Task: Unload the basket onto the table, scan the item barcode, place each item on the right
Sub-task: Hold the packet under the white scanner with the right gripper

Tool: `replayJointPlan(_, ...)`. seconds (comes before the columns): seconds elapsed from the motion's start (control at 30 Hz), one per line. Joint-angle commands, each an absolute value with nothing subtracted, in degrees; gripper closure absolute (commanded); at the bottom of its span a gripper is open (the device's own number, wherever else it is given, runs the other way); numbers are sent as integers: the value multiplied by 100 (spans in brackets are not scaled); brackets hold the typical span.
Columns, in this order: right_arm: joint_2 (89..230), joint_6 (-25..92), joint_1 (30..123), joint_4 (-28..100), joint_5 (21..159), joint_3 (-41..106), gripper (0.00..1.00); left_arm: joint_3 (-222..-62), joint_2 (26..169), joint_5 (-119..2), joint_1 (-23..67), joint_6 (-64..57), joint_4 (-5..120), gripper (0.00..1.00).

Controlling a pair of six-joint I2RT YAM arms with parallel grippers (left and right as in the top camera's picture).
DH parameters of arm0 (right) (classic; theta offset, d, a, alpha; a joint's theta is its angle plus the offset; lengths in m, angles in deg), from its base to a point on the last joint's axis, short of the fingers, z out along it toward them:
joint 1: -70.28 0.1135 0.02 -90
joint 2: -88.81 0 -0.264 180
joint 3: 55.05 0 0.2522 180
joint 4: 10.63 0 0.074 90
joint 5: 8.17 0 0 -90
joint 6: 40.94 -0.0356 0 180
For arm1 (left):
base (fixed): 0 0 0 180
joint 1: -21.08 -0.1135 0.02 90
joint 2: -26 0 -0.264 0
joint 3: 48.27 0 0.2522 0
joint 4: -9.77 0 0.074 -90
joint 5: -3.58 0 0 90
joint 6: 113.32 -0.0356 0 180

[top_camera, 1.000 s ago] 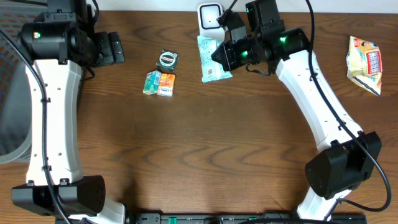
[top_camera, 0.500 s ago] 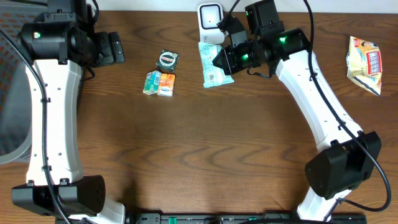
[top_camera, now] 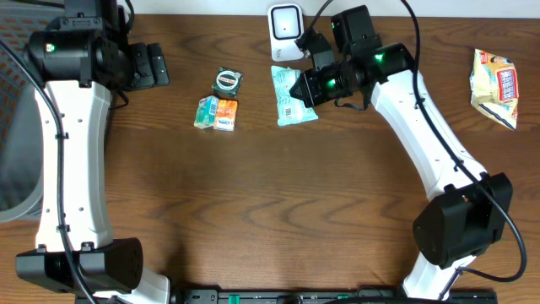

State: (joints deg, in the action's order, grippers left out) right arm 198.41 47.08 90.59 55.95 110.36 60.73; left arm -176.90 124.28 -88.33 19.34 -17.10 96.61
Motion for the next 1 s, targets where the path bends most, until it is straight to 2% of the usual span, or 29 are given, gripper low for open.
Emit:
replayJointPlan(0.0,19846,4610,9007,5551,11266,6047,99,-17662,12449,-8925,1912,-1660,9661,2)
replayJointPlan(0.97,19846,4614,8961,5455,11183,6047,99,-17662,12449,-8925,1910,-1660,9661,2)
